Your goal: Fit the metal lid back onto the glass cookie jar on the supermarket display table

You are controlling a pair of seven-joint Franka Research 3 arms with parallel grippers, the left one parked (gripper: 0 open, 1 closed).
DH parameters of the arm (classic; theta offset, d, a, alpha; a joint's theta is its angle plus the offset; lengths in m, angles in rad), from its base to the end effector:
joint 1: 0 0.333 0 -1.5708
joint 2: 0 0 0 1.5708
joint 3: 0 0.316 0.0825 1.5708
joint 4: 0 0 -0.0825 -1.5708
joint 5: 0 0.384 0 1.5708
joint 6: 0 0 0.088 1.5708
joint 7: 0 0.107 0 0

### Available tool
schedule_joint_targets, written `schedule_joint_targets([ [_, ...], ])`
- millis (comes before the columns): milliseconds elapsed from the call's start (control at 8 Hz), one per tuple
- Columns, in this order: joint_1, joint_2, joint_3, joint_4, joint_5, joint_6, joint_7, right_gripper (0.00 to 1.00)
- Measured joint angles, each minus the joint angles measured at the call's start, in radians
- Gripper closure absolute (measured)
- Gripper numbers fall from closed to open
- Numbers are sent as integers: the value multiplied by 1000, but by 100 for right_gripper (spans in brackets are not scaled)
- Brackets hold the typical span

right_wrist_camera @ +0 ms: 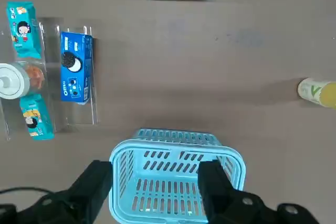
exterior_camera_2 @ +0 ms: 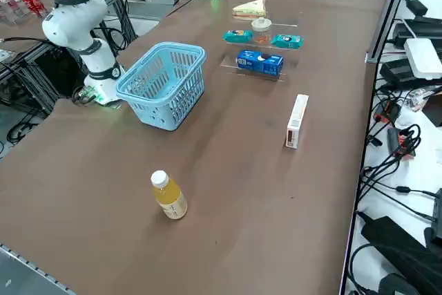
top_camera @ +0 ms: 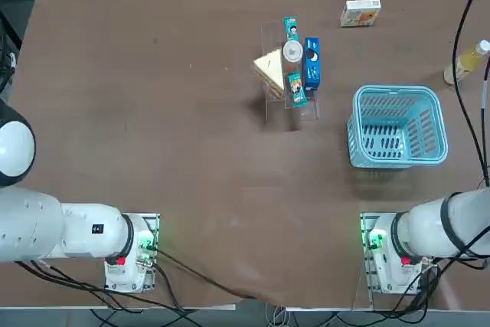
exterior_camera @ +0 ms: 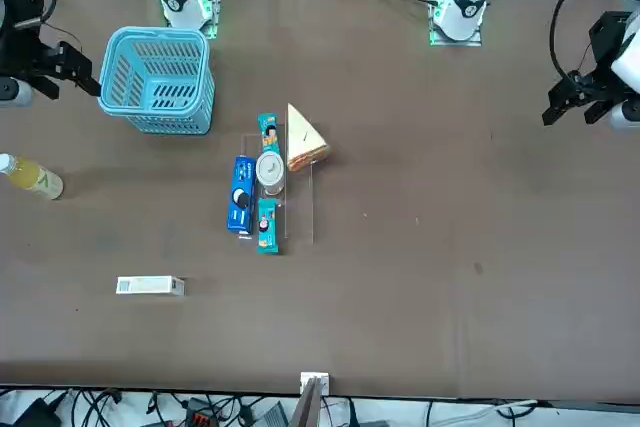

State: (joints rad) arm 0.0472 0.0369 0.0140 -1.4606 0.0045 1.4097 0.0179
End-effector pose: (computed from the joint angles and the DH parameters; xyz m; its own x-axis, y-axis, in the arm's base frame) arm 0.5483 0.0340 0.6418 0.9952 0.0438 -0.0878 0.0437 -0.9990 -0.0034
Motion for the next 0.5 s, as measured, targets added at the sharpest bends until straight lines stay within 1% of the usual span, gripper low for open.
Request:
schedule_joint_targets([
  [500,7,0,10,0,-22,16,0,0],
])
